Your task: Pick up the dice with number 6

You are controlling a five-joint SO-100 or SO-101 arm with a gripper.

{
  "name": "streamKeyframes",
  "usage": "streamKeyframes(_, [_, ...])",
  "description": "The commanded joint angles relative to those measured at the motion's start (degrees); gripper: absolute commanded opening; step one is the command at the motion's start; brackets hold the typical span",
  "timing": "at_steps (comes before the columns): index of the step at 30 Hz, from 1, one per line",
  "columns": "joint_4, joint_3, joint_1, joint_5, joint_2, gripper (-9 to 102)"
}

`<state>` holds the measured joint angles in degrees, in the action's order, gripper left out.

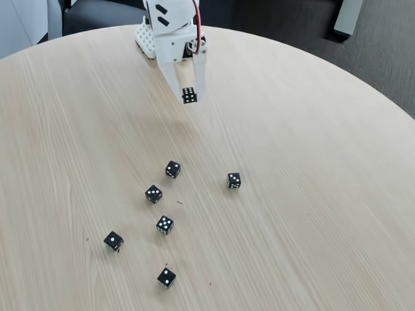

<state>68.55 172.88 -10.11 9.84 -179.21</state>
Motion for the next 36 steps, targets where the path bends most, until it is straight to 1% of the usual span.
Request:
streamKeyframes(1, [-0.53,-0.18,0.44,0.44,-0.18,0])
streamKeyframes(36, [-0.53,-0.18,0.09,0.79,-0.18,0])
